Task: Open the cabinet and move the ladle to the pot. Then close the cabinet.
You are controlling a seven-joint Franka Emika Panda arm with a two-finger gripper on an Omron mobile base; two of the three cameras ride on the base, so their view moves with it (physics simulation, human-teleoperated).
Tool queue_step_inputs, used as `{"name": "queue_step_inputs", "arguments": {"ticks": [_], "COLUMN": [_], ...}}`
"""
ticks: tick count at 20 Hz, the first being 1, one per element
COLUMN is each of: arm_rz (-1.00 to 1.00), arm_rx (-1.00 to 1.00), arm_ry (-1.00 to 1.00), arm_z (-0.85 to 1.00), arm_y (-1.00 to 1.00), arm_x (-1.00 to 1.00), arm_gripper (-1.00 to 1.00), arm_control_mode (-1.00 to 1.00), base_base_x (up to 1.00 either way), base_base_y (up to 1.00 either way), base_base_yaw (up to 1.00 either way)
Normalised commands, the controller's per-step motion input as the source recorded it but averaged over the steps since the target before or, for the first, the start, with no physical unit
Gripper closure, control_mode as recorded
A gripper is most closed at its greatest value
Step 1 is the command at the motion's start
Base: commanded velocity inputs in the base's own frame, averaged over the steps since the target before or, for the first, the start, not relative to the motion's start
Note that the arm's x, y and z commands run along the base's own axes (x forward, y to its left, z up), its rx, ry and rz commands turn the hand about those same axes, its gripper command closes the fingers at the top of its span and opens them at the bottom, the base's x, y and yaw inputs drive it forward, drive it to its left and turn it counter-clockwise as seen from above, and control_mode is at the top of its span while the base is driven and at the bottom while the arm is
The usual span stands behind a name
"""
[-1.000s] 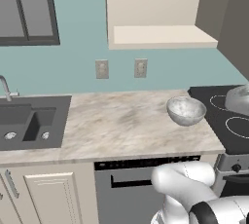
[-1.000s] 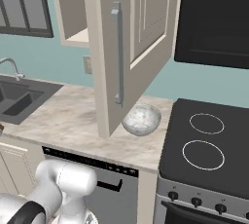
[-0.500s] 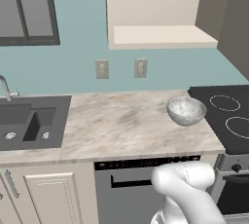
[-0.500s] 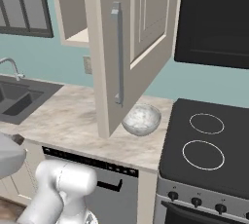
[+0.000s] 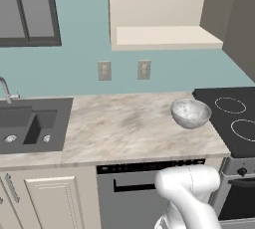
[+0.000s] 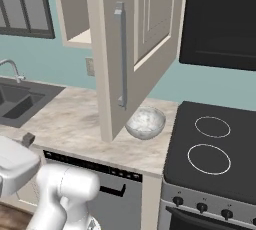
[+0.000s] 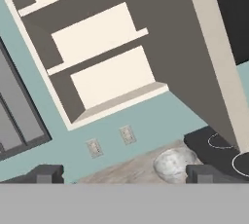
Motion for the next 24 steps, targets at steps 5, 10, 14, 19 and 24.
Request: {"name": "queue_step_inputs", "arguments": {"ticks": [5, 10, 14, 19, 24], "arm_rz": [0.01, 0.0, 0.0, 0.0, 0.03], "arm_rx": [0.0, 0.0, 0.0, 0.0, 0.0], "arm_ry": [-0.29, -0.25, -0.26, -0.22, -0.14], "arm_z": [-0.1, 0.0, -0.01, -0.06, -0.04], "arm_y": [-0.26, -0.24, -0.06, -0.26, -0.5], "arm_x": [0.07, -0.24, -0.51, -0.09, 0.11], "arm_gripper": [-1.0, -1.0, -1.0, -1.0, -1.0], "arm_control_mode": [-1.0, -1.0, -1.0, -1.0, -1.0], "base_base_x": [0.0, 0.0, 0.0, 0.0, 0.0], "base_base_y": [0.0, 0.0, 0.0, 0.0, 0.0], "base_base_yaw": [0.0, 0.0, 0.0, 0.0, 0.0]}}
